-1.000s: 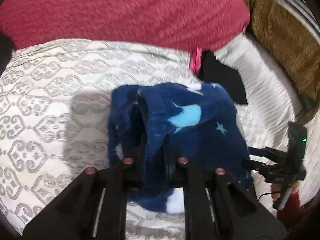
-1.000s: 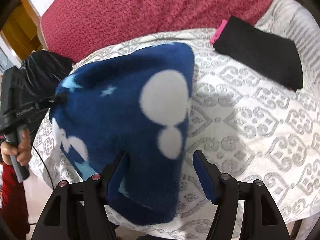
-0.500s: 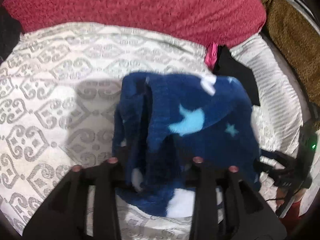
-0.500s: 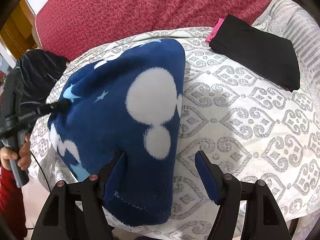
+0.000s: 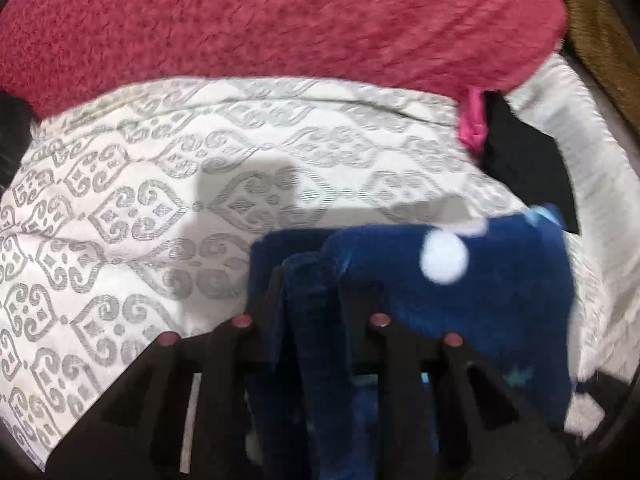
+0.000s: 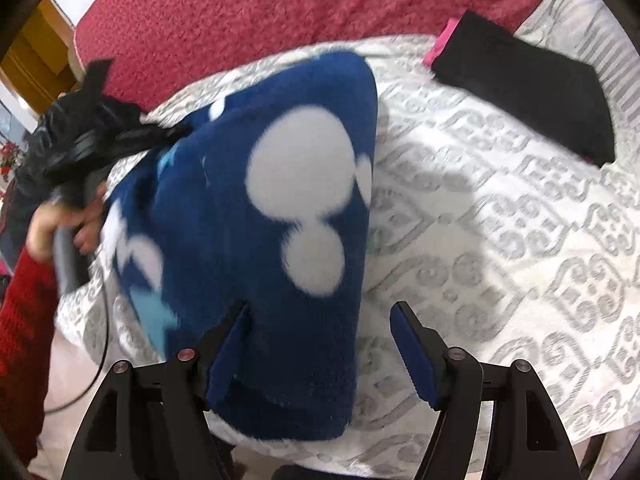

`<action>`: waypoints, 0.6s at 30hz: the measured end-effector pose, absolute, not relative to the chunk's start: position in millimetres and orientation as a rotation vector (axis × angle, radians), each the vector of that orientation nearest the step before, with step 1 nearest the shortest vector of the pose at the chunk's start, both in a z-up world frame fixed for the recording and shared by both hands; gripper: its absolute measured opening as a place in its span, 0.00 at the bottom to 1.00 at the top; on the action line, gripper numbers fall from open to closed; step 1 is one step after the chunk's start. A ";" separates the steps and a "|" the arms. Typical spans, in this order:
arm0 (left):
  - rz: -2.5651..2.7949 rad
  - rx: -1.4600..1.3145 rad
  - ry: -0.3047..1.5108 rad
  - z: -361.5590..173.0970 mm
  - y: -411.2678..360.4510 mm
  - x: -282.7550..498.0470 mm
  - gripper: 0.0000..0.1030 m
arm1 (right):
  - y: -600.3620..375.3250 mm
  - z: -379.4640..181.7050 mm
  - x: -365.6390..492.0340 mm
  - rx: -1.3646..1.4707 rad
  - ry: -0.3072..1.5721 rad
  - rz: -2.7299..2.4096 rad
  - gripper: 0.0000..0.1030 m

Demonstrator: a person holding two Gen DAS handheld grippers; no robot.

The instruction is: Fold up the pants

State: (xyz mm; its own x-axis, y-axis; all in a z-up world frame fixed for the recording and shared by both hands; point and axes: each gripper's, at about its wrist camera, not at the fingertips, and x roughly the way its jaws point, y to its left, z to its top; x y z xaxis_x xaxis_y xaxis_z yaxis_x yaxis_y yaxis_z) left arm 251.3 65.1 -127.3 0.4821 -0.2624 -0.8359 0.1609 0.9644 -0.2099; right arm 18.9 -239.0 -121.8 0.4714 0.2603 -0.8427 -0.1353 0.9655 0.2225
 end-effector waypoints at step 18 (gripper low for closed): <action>-0.221 0.140 0.975 -119.9 78.9 164.3 0.56 | -235.6 -53.0 69.6 0.144 0.824 0.225 0.42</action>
